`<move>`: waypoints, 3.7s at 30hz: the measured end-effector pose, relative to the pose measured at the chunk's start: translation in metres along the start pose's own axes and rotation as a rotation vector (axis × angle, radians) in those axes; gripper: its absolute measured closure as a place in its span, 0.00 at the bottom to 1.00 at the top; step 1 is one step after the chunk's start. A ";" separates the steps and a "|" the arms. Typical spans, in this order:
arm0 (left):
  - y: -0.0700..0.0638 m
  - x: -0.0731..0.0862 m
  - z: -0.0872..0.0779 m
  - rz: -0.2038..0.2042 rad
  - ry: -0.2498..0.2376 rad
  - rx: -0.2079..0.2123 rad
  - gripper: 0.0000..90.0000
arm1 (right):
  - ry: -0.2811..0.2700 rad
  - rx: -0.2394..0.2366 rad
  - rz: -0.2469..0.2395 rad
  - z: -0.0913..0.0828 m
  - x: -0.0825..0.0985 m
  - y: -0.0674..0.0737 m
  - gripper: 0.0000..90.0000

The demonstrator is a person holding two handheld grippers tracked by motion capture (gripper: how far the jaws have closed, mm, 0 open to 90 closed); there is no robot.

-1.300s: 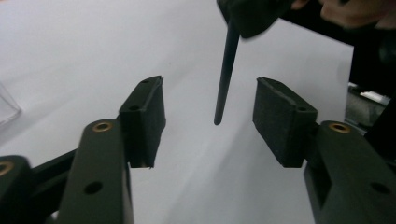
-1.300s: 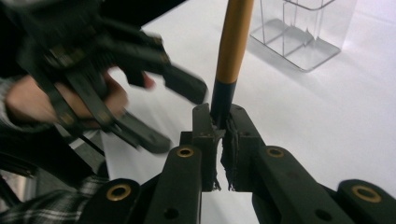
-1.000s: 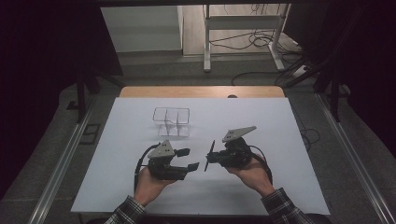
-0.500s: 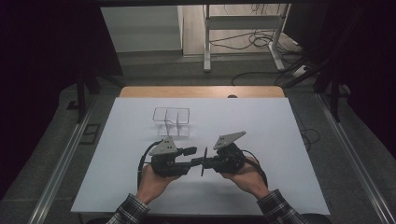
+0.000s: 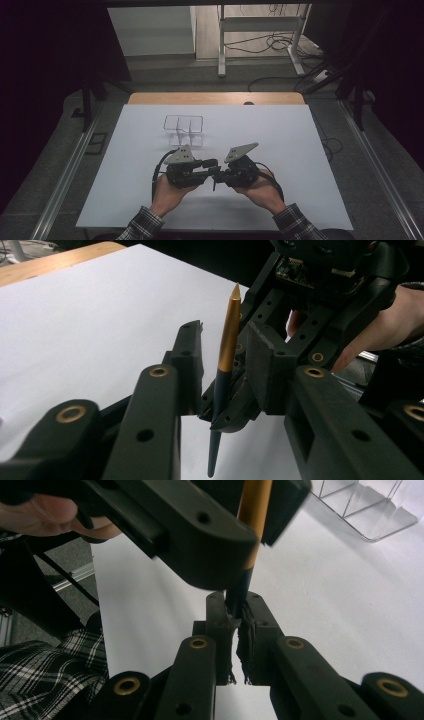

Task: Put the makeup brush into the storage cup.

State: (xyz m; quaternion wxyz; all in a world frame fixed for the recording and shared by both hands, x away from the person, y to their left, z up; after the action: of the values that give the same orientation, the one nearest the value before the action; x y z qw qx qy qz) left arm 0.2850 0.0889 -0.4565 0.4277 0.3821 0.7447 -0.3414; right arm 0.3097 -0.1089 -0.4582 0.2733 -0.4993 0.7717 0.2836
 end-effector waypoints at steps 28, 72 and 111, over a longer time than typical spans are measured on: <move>0.005 0.001 -0.012 0.011 -0.022 -0.046 0.94 | -0.048 0.012 0.015 -0.006 0.003 -0.002 0.66; 0.014 0.001 -0.036 0.001 -0.041 -0.108 0.94 | -0.062 0.133 0.003 -0.035 0.035 -0.001 0.41; 0.033 -0.005 -0.064 -0.029 -0.083 -0.199 0.94 | -0.092 0.277 0.029 -0.074 0.079 0.006 0.22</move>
State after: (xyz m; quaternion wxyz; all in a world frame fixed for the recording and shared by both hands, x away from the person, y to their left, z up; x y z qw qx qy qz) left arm 0.2915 0.1565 -0.4326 0.4889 0.3124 0.7621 -0.2873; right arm 0.2664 -0.2087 -0.4620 0.3704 -0.4321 0.7974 0.2006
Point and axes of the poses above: each handheld gripper's, and its own axes: z roughly forward along the jaws, x roughly out of its underside, y roughly to its left, the point moved 1 cm from there along z, roughly forward along the jaws, and after that the axes turned 1 degree about -x, right-handed, at the moved point
